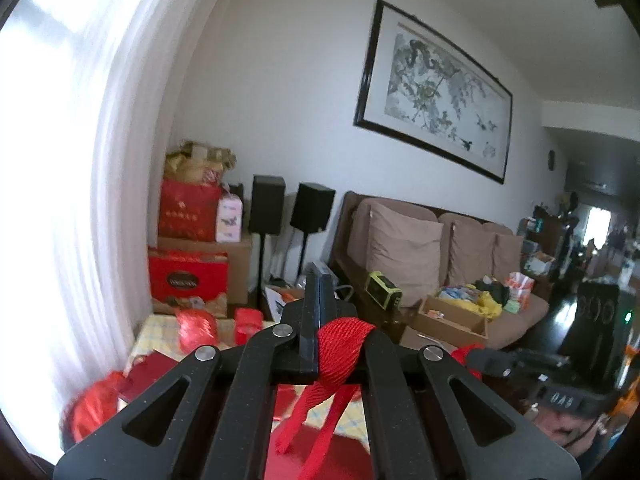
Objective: Organize objects
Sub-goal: 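Lift the red gift bag with both grippers and carry it toward the cardboard box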
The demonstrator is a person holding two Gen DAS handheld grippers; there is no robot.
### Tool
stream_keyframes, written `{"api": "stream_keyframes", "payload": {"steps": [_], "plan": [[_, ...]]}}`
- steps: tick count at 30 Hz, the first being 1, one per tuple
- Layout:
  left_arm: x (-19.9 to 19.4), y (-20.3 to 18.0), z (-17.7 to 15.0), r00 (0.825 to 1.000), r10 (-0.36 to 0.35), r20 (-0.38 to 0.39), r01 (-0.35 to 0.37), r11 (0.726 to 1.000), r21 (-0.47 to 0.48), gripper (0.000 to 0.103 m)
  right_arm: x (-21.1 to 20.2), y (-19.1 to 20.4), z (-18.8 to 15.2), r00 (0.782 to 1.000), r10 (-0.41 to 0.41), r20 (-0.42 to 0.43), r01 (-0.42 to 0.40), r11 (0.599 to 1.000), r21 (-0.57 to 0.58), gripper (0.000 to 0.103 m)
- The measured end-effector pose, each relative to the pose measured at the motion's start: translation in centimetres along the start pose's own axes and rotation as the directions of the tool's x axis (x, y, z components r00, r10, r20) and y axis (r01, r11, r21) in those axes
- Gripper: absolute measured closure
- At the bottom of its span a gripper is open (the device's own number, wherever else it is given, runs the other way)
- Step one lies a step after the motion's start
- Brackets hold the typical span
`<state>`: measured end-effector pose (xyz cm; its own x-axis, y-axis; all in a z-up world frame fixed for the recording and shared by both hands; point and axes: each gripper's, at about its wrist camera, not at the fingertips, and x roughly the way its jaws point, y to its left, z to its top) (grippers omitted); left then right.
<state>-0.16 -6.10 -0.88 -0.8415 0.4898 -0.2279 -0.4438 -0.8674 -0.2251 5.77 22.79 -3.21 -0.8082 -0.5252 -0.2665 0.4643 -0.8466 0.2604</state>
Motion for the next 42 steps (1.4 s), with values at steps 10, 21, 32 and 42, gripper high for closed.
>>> {"api": "stream_keyframes", "payload": {"steps": [10,21,32,42], "plan": [[4.2,-5.2,-0.5,0.997,-0.038,-0.063,0.041,0.998,0.053,0.103,0.2,-4.9,-2.2,1.000,-0.012,-0.024,0.014,0.995,0.096,0.097],[8.1,-10.0,-1.4,0.993,-0.024,-0.119,0.034,0.996,0.077,0.103,-4.1,-13.1,-3.9,0.993,-0.116,0.036,0.099,0.947,0.306,0.097],[9.5,-12.7,-1.1,0.991,-0.074,-0.111,0.082,0.995,0.061,0.103,-6.0,-14.1,-1.9,0.998,-0.055,0.028,0.045,0.960,0.277,0.097],[10.7,-15.9,-2.2,0.965,-0.197,-0.170,0.202,0.979,0.008,0.103,-8.5,-15.8,-0.9,0.994,-0.109,0.009,0.104,0.969,0.223,0.097]]}}
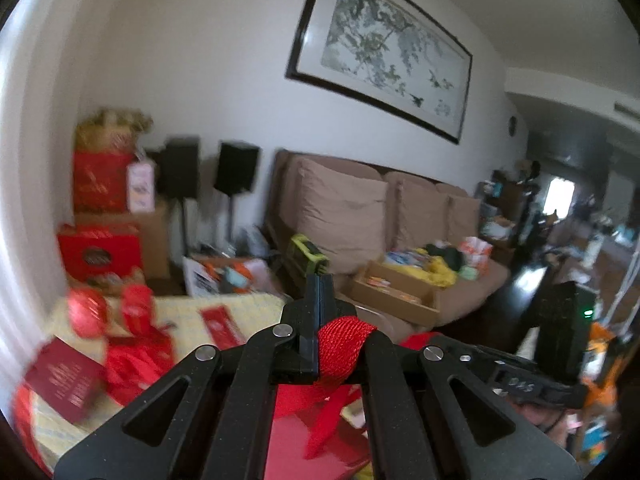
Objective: Organize objects
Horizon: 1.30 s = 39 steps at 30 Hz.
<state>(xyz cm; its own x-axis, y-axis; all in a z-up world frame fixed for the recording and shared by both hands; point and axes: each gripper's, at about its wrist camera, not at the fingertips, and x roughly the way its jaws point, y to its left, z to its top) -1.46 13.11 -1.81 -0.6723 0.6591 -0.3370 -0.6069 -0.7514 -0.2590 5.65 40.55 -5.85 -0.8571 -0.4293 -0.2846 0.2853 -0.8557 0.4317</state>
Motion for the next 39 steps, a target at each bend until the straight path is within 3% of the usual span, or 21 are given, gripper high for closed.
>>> {"api": "stream_keyframes", "payload": {"steps": [4,12,20,29,33,39], "plan": [[1.1,-1.4,-0.6,0.999,-0.032,-0.028,0.033,0.999,0.013,0.103,-1.6,-0.3,0.5,0.999,-0.050,0.004,0.050,0.997,-0.058,0.097],[2.5,-3.7,-1.4,0.995,-0.081,-0.060,0.083,0.996,0.036,0.103,-4.0,-1.7,1.1,0.996,-0.078,0.051,0.081,0.996,-0.047,0.097],[3.9,-4.9,-2.2,0.993,-0.077,-0.092,0.082,0.995,0.052,0.103,-4.7,-2.6,1.5,0.990,-0.125,0.062,0.128,0.991,-0.043,0.097],[4.7,-5.4,-2.2,0.991,-0.067,-0.112,0.074,0.996,0.058,0.103,-7.3,-3.9,2.2,0.969,-0.221,0.110,0.226,0.974,-0.035,0.097],[5.5,-5.8,-2.5,0.988,-0.091,-0.127,0.097,0.994,0.042,0.103,-8.1,-4.7,2.4,0.964,-0.240,0.118,0.242,0.970,-0.005,0.097],[7.9,-8.2,-2.9,0.975,-0.145,-0.169,0.155,0.987,0.047,0.103,-7.9,-3.2,2.3,0.950,-0.288,0.123,0.298,0.952,-0.074,0.097]]}}
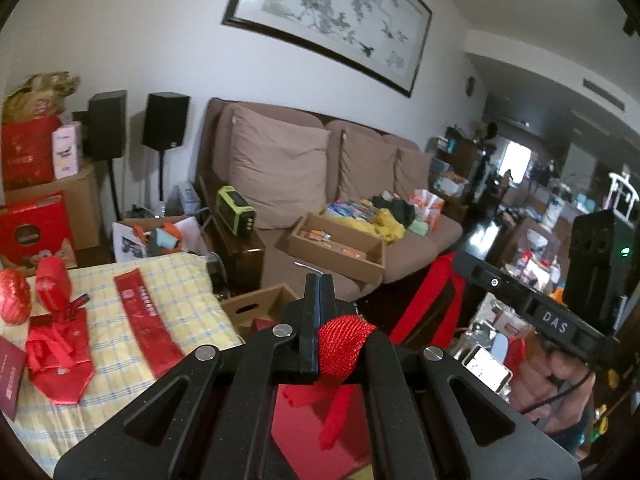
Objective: Organize objects
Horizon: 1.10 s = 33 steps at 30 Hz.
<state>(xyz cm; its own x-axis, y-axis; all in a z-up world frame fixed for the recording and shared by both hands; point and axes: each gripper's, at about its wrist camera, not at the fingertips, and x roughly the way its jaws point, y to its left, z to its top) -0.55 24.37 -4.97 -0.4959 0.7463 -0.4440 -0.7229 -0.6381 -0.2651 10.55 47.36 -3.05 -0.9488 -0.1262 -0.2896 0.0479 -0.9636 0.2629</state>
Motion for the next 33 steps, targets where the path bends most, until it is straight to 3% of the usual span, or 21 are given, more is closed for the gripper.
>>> {"api": "stream_keyframes", "payload": {"steps": [8,16,33], "plan": [[1.7,-2.9,0.2,1.000,-0.026,-0.017,0.027,0.998,0.058,0.103,-0.2,0.4,-0.1,0.998,-0.056,0.009,0.057,0.998,-0.032,0.097],[3.4,-4.1,-0.4,0.998,-0.038,-0.052,0.041,0.998,0.042,0.103,0.0,1.6,-0.3,0.999,-0.036,-0.010,0.035,0.997,-0.068,0.097],[3.0,-6.6,-0.8,0.999,0.041,-0.008,-0.040,0.993,0.109,0.103,0.9,3.0,-0.6,0.999,-0.042,-0.028,0.038,0.993,-0.114,0.097]]}}
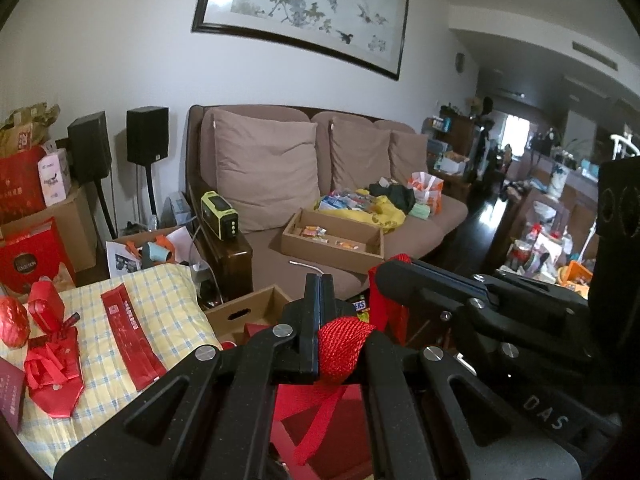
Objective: Organize objects
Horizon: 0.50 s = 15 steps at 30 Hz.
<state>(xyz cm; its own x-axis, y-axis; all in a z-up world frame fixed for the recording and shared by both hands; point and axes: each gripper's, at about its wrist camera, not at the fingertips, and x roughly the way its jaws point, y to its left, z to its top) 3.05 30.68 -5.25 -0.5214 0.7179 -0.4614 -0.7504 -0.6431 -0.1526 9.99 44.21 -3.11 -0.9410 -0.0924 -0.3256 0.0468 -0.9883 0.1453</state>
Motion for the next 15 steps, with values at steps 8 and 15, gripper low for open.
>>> {"api": "stream_keyframes", "payload": {"steps": [8,15], "plan": [[0.5,0.4,0.6,1.000,0.020,0.005,-0.020,1.000,0.000,0.103,1.1,-1.9,-0.4,0.998,-0.054,-0.027,0.055,0.998,0.038,0.097],[2.5,1.1,0.0,0.999,0.027,-0.034,-0.027,1.000,-0.014,0.103,1.9,-3.1,-0.6,0.997,-0.069,-0.043,0.072,0.996,0.059,0.097]]}}
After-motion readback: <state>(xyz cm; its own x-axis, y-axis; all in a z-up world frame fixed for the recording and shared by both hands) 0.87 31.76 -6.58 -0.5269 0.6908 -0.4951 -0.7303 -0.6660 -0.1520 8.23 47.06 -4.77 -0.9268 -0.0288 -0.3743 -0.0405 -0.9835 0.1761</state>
